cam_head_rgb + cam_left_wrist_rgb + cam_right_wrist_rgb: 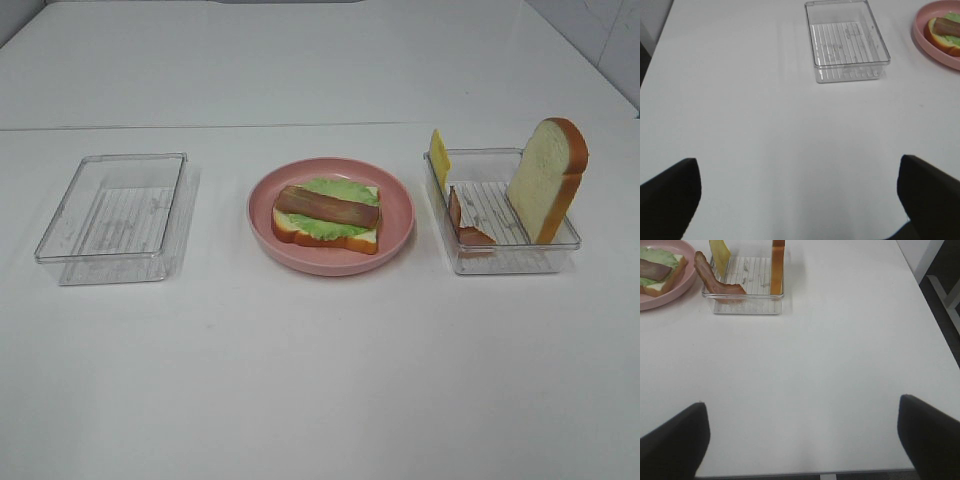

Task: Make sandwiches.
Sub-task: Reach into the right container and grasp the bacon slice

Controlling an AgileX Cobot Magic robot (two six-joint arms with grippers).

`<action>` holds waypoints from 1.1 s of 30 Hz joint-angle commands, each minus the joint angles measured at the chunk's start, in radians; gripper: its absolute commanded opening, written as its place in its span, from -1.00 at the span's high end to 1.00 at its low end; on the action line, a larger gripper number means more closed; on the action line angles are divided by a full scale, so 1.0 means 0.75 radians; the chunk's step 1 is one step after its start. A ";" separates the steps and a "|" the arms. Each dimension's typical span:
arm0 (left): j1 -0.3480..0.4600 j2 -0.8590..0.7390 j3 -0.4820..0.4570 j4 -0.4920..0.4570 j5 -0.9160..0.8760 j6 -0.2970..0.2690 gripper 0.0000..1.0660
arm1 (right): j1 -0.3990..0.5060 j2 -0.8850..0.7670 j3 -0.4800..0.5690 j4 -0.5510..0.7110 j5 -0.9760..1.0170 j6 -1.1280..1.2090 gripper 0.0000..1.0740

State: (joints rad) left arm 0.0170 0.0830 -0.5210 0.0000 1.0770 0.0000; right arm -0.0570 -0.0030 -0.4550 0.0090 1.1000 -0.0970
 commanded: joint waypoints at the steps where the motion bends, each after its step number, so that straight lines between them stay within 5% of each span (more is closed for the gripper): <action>1: 0.043 -0.048 0.003 -0.012 -0.005 -0.008 -0.89 | -0.011 -0.040 0.003 -0.012 -0.003 -0.009 -0.84; 33: 0.093 -0.140 0.003 -0.009 -0.005 -0.008 -0.89 | -0.011 -0.033 -0.003 0.028 -0.005 -0.005 -0.84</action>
State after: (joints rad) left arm 0.0840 -0.0040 -0.5210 0.0000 1.0770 0.0000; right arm -0.0570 -0.0030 -0.4550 0.0250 1.1000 -0.0960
